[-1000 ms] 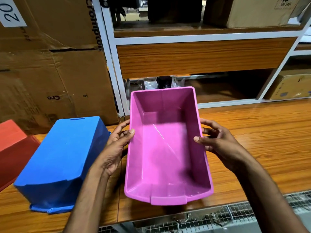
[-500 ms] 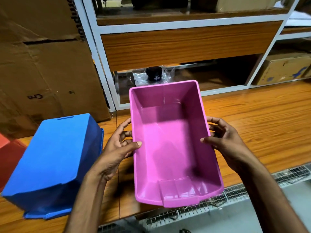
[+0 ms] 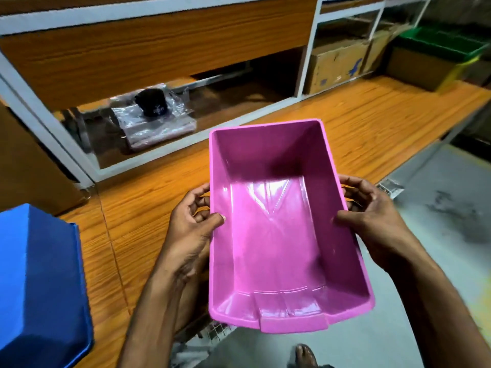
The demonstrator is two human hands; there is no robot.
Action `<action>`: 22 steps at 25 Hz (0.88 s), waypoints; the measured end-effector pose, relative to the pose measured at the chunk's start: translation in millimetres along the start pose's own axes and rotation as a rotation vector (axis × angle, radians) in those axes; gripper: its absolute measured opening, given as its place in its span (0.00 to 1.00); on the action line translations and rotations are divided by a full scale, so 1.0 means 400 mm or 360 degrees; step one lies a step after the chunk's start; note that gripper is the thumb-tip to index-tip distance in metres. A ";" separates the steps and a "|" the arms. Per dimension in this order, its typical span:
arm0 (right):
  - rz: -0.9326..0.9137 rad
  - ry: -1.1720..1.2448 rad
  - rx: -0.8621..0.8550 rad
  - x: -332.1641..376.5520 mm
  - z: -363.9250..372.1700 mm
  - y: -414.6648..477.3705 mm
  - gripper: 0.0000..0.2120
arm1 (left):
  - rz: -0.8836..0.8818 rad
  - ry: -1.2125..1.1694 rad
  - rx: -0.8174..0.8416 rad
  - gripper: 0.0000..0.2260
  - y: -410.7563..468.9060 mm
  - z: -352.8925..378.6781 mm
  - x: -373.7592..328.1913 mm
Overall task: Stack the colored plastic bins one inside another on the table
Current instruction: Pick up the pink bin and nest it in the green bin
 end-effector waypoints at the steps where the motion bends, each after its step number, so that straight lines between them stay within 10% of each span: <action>1: 0.0003 0.0019 -0.0057 0.000 -0.052 -0.010 0.36 | -0.0010 0.0019 0.0049 0.28 -0.003 0.050 0.003; 22: 0.0080 -0.0277 -0.1294 -0.173 -1.278 -0.106 0.30 | -0.0073 0.0518 0.0764 0.30 -0.283 1.313 0.265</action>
Point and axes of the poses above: each hand's wrist, its own y-axis towards the middle knuckle, its own z-axis out of the palm, x = y × z, the point moved 8 cm from there along y, towards the middle knuckle, and after that the axes turned 7 degrees about -x, right-handed, at the moved point
